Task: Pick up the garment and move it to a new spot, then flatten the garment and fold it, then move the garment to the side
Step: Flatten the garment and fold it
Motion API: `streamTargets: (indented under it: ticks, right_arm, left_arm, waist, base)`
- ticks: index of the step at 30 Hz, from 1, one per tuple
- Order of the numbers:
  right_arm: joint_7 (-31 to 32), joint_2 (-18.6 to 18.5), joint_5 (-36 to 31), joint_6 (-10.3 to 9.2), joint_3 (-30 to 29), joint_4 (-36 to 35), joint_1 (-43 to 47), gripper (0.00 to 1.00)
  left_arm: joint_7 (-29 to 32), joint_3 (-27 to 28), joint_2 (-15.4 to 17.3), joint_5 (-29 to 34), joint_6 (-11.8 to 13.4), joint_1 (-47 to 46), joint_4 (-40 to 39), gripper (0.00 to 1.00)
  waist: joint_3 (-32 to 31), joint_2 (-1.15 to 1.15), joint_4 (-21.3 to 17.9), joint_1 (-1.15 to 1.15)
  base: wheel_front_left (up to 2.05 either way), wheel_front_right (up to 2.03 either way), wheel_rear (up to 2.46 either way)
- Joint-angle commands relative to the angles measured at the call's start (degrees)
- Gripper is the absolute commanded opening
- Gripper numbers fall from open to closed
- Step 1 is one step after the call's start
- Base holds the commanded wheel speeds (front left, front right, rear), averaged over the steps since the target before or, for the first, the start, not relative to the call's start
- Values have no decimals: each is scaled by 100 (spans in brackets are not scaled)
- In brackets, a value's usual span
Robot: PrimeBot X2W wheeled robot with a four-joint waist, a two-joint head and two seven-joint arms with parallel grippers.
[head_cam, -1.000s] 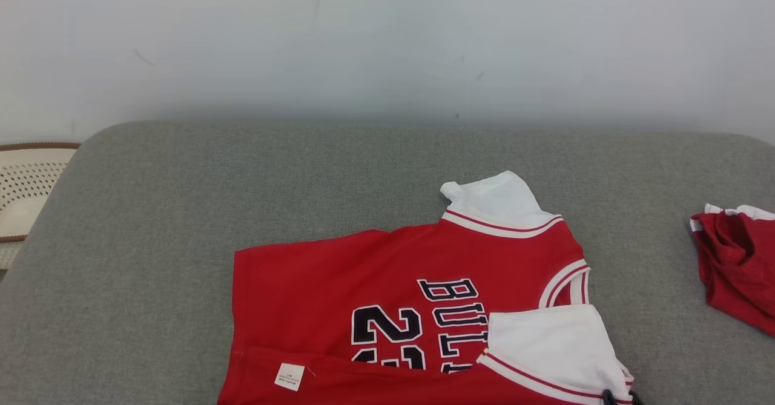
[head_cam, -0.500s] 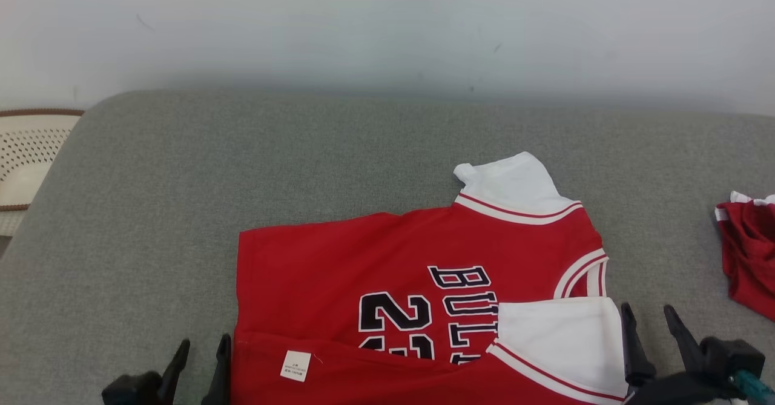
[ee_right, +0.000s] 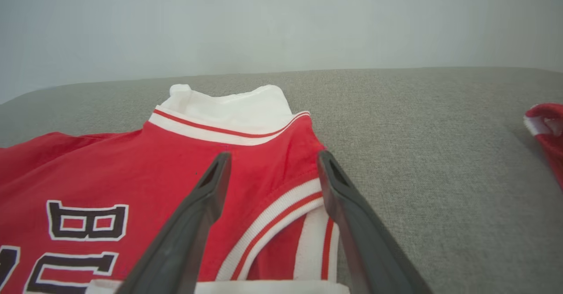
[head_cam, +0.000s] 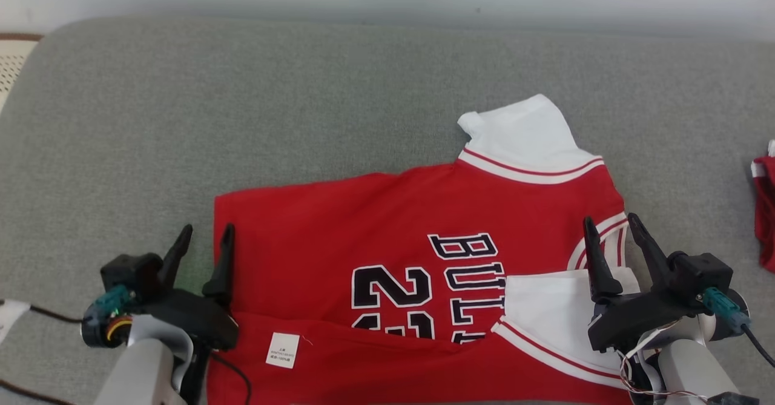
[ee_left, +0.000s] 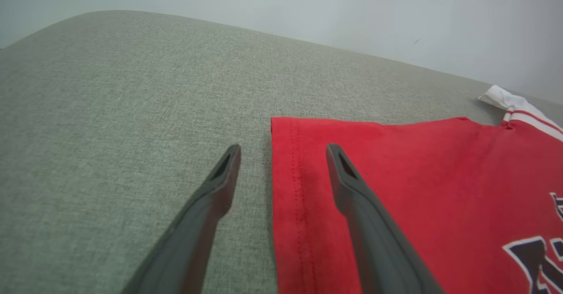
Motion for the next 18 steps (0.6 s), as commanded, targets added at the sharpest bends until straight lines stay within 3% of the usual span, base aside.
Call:
streamTargets:
  ticks: [1,7,13,18]
  right_arm:
    - [-8,11,49,-8,38,32,-60,100]
    - [-9,30,121,-8,111,41,-99,100]
    - [-8,51,129,-8,35,-10,-98,100]
    - [-8,77,125,-8,-3,-34,-83,100]
  left_arm:
    - [-22,-67,100,-65,0,-202,219,100]
    - [-22,-189,248,-344,0,-640,696,100]
    - [-10,-776,288,-909,0,-1018,1229,100]
    - [-8,-1185,388,-1279,0,-1072,1193,100]
  waist:
    - [281,-1,-111,-2]
    - [437,-1,-263,-2]
    - [537,-1,-378,-2]
    - [551,-1,-375,-2]
  base:
    - [0,0,0]
    - [0,0,0]
    - [0,0,0]
    - [0,0,0]
